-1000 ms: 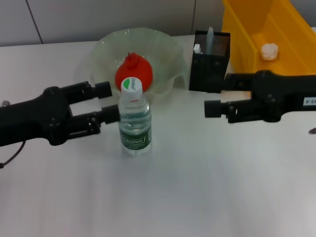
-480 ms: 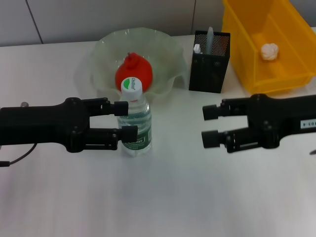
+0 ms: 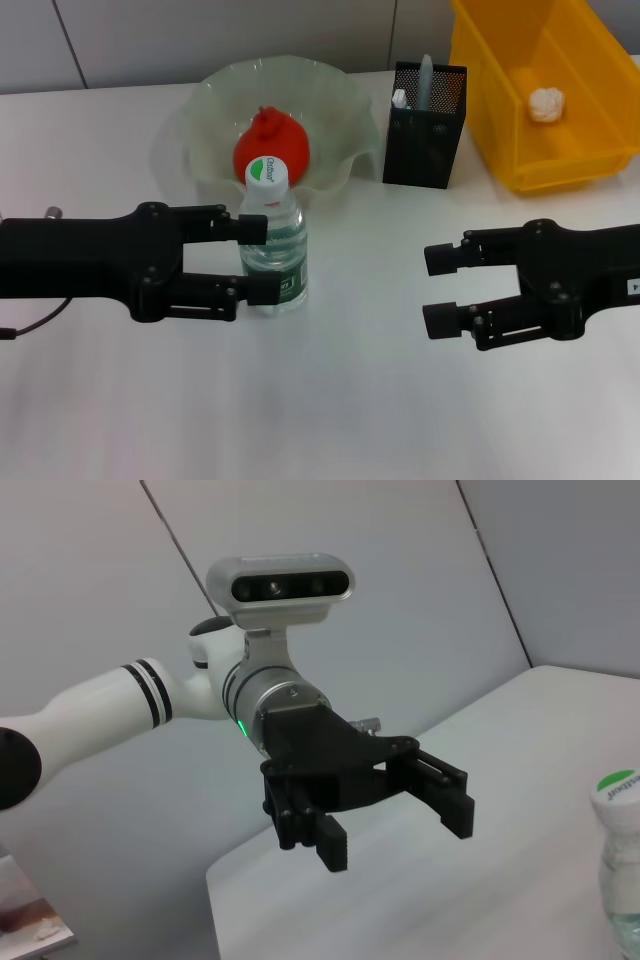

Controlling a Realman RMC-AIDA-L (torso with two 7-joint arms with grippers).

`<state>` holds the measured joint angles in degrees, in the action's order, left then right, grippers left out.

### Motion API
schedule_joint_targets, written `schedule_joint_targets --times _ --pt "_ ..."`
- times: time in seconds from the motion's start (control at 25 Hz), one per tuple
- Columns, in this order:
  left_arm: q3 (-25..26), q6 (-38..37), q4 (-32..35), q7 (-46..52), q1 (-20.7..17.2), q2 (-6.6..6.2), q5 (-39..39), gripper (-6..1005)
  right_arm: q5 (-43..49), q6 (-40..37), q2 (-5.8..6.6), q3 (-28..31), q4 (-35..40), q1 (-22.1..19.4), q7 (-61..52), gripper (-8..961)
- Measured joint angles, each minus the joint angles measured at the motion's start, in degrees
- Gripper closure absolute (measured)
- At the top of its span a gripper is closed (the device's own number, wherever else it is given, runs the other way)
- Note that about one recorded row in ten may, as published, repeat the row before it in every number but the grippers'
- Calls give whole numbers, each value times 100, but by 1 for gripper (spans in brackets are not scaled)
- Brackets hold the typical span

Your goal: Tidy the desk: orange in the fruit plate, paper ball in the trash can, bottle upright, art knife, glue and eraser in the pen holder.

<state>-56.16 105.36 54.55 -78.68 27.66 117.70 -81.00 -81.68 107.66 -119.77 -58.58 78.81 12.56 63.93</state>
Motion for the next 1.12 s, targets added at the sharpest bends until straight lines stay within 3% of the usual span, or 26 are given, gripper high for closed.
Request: schedule_joint_targets --times 0.32,1.12 --pt "14 95 -286 -37 -57 -160 2 199 -4 2 14 -7 79 -69 64 136" --pt "22 285 -550 -255 -73 -247 -2 200 -6 1 16 22 27 -70 83 135"
